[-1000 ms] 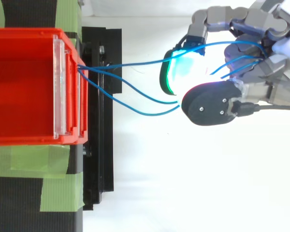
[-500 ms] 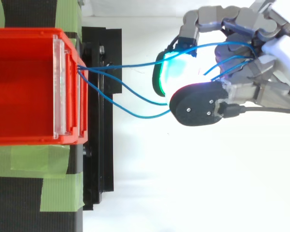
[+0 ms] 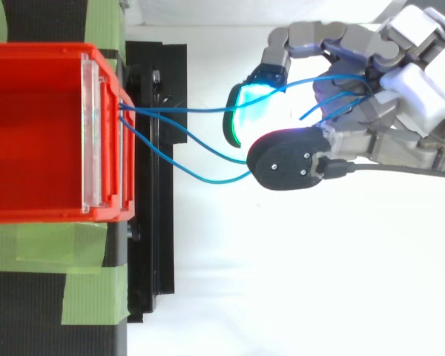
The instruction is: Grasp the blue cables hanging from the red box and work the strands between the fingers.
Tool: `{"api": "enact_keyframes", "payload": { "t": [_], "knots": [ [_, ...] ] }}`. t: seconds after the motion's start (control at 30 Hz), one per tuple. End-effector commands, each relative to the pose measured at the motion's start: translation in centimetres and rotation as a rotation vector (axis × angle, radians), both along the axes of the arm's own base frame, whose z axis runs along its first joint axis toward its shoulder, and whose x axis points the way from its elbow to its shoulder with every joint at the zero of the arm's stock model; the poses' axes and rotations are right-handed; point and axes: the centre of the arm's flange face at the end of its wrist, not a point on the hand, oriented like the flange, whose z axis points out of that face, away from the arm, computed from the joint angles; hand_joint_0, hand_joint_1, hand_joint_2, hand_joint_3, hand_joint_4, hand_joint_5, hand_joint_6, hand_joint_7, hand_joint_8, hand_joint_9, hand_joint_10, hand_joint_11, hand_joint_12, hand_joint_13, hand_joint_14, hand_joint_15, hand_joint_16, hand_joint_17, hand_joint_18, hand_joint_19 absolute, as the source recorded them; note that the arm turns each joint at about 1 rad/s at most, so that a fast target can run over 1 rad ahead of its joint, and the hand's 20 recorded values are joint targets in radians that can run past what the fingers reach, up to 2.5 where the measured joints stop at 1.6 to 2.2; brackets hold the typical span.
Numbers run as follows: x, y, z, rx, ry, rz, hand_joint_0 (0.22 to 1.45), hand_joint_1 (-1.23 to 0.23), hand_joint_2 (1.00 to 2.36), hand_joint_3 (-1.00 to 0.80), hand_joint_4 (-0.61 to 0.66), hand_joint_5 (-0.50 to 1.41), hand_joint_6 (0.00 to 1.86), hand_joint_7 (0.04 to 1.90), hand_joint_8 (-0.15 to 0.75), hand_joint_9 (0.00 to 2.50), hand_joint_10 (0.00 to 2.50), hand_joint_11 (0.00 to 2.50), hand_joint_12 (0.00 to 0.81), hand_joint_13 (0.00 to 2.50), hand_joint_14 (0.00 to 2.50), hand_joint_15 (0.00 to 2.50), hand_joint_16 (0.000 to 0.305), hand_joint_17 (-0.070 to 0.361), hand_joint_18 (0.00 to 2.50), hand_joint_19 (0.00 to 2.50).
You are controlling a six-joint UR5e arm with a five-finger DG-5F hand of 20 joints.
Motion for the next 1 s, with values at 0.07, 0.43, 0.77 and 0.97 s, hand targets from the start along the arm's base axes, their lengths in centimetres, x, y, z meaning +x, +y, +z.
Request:
{"api": "enact_keyframes", "payload": {
  "t": [0.07, 0.43, 0.77, 0.97],
  "knots": [
    [0.1, -0.1, 0.0, 0.003, -0.007, -0.003, 0.75, -0.57, 1.0, -1.0, 0.26, 0.29, 0.37, 1.32, 0.545, 1.33, 2.5, 2.5, 0.672, 1.69, 2.5, 1.93, 0.201, 0.151, 1.95, 0.71],
    [0.8, -1.5, 1.6, 0.017, -0.013, -0.015, 0.78, -0.57, 1.0, -1.0, 0.26, 0.3, 0.32, 1.33, 0.545, 1.33, 2.5, 2.5, 0.672, 1.69, 2.5, 1.93, 0.201, 0.151, 1.95, 0.71],
    [0.8, -1.5, 1.7, 0.03, -0.023, -0.009, 0.83, -0.62, 1.0, -1.0, 0.25, 0.28, 0.37, 1.32, 0.545, 1.33, 2.5, 2.5, 0.672, 1.69, 2.5, 1.93, 0.201, 0.151, 1.95, 0.71],
    [0.8, -1.1, 1.6, 0.029, -0.02, -0.003, 0.83, -0.67, 1.0, -0.97, 0.26, 0.18, 0.48, 1.25, 0.545, 1.33, 2.5, 2.5, 0.672, 1.69, 2.5, 1.93, 0.201, 0.151, 1.95, 0.71]
  ]
}}
